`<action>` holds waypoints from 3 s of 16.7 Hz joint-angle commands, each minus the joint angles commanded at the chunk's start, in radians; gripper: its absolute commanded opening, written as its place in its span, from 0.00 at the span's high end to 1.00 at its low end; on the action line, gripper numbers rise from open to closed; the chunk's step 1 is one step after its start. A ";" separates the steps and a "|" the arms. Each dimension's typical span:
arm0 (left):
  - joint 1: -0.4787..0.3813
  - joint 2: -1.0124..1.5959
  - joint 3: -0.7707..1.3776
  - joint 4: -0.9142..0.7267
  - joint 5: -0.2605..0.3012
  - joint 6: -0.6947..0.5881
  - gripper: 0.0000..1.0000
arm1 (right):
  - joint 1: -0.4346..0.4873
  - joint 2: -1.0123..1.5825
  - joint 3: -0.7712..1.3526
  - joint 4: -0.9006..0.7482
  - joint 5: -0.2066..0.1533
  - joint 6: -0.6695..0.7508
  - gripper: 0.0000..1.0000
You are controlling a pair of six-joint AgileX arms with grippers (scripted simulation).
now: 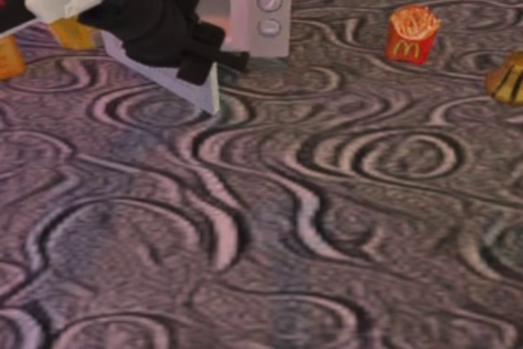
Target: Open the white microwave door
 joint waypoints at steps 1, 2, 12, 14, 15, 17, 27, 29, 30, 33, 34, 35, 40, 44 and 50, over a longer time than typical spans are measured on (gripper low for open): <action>0.000 0.000 0.000 0.000 0.000 0.000 1.00 | 0.000 0.000 0.000 0.000 0.000 0.000 0.00; 0.000 0.000 0.000 0.000 0.000 0.000 1.00 | 0.000 0.000 0.000 0.000 0.000 0.000 0.00; 0.000 0.000 0.000 0.000 0.000 0.000 1.00 | 0.000 0.000 0.000 0.000 0.000 0.000 0.00; 0.000 0.000 0.000 0.000 0.000 0.000 1.00 | 0.000 0.000 0.000 0.000 0.000 0.000 0.00; 0.000 0.000 0.000 0.000 0.000 0.000 1.00 | 0.000 0.000 0.000 0.000 0.000 0.000 0.00; 0.000 0.000 0.000 0.000 0.000 0.000 1.00 | 0.000 0.000 0.000 0.000 0.000 0.000 0.00; 0.032 -0.040 -0.050 0.000 0.060 0.098 1.00 | 0.000 0.000 0.000 0.000 0.000 0.000 0.00; 0.048 -0.054 -0.067 0.000 0.079 0.136 1.00 | 0.000 0.000 0.000 0.000 0.000 0.000 0.00; 0.051 -0.058 -0.071 0.000 0.083 0.144 1.00 | 0.000 0.000 0.000 0.000 0.000 0.000 0.00; 0.051 -0.058 -0.071 0.000 0.083 0.144 1.00 | 0.000 0.000 0.000 0.000 0.000 0.000 0.00; 0.051 -0.058 -0.071 0.000 0.083 0.144 1.00 | 0.000 0.000 0.000 0.000 0.000 0.000 0.00; 0.051 -0.058 -0.071 0.000 0.083 0.144 1.00 | 0.000 0.000 0.000 0.000 0.000 0.000 0.00; 0.051 -0.058 -0.071 0.000 0.083 0.144 1.00 | 0.000 0.000 0.000 0.000 0.000 0.000 0.00; 0.051 -0.058 -0.071 0.000 0.083 0.144 1.00 | 0.000 0.000 0.000 0.000 0.000 0.000 0.00; 0.051 -0.058 -0.071 0.000 0.083 0.144 1.00 | 0.000 0.000 0.000 0.000 0.000 0.000 0.00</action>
